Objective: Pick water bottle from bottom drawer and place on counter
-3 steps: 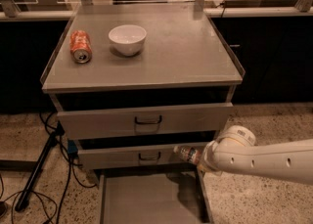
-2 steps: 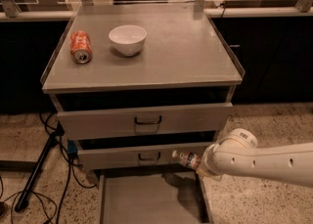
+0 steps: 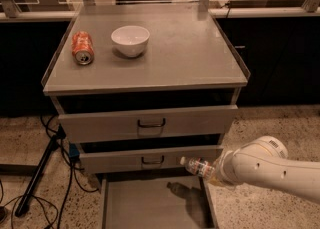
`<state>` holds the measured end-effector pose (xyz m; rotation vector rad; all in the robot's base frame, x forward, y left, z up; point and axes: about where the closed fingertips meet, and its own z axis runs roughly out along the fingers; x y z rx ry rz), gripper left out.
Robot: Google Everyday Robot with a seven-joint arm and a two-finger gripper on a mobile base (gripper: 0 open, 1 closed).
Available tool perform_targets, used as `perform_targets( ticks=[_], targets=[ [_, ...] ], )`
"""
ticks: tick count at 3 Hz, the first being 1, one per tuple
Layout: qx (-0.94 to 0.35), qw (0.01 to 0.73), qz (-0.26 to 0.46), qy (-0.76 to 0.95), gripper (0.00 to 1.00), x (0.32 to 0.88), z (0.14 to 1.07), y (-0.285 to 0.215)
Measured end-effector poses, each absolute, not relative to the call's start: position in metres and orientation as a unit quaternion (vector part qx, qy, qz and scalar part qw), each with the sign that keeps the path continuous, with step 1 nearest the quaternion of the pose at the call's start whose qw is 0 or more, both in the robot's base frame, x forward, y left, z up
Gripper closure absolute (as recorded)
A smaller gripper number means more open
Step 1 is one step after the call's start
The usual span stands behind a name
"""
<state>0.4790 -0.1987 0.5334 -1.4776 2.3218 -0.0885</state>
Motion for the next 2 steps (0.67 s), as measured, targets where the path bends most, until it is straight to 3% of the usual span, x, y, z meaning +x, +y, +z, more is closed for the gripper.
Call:
perform_targets(
  ticks=[2],
  targets=[
    [-0.565,0.211,-0.044,0.797,1.0,0.481,0.59,-0.181]
  ],
)
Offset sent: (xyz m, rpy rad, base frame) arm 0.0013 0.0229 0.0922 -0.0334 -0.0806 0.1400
